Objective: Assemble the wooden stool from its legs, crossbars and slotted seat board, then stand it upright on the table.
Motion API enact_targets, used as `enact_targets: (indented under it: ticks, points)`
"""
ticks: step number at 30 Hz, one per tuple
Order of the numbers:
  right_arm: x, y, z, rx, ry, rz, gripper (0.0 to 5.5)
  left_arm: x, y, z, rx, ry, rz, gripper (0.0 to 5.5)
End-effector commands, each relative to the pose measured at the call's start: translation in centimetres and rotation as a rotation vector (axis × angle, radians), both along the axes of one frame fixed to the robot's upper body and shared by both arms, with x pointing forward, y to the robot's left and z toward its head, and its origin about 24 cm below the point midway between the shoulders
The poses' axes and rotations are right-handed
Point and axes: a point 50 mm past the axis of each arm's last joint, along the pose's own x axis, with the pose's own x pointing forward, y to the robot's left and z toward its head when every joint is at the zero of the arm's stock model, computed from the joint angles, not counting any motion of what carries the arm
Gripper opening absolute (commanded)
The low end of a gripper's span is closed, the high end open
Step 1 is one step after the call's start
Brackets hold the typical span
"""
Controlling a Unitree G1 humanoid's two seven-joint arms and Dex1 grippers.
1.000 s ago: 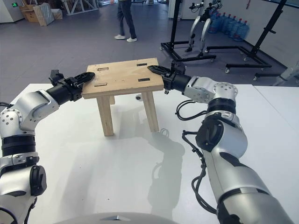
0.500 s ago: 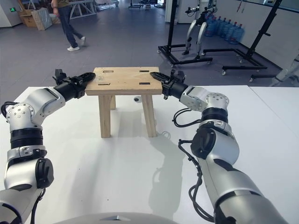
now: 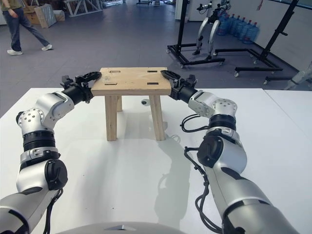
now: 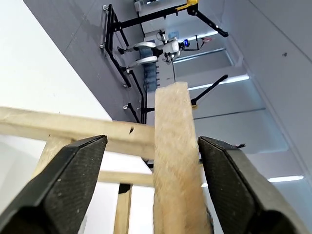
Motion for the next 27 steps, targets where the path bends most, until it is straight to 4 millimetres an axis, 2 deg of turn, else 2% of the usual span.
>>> enact_targets:
  ticks: [1,3,4,5,6,7,8,10,12,27]
  points:
    - [0.2,-3.7,3.8,-0.01,-0.087,-0.111,4.2,-0.1,3.7,3.9,0.048,-0.079,0.142,3.41]
    - [-0.4,-7.4,4.8,-0.131,-0.13,-0.231,4.2,-1.6,7.9,4.7,0.214,-0.096,0.305,3.41]
    - [-0.8,-10.0,4.6,-0.335,-0.156,-0.352,4.2,-2.9,10.7,4.7,0.492,-0.098,0.442,3.41]
    - [-1.3,-12.6,4.4,-0.645,-0.208,-0.52,4.2,-4.5,13.3,4.5,0.84,-0.078,0.584,3.41]
    - [-1.6,-14.0,4.4,-0.906,-0.25,-0.673,4.2,-5.8,14.8,4.6,1.066,-0.089,0.663,3.41]
    - [-1.7,-14.2,4.8,-1.119,-0.311,-0.784,4.2,-6.8,15.3,4.9,1.241,-0.119,0.706,3.41]
    - [-1.5,-13.7,5.1,-1.23,-0.359,-0.854,4.2,-7.4,15.4,5.2,1.323,-0.146,0.733,3.41]
    - [-0.9,-11.9,5.7,-1.3,-0.44,-0.897,4.2,-8.1,15.6,5.3,1.405,-0.172,0.768,3.41]
    - [-0.8,-11.2,5.9,-1.327,-0.482,-0.932,4.2,-7.9,15.5,5.1,1.439,-0.188,0.782,3.41]
    - [-0.9,-11.2,4.4,-1.375,-0.496,-1.014,4.2,-6.5,13.5,4.3,1.484,-0.261,0.742,3.41]
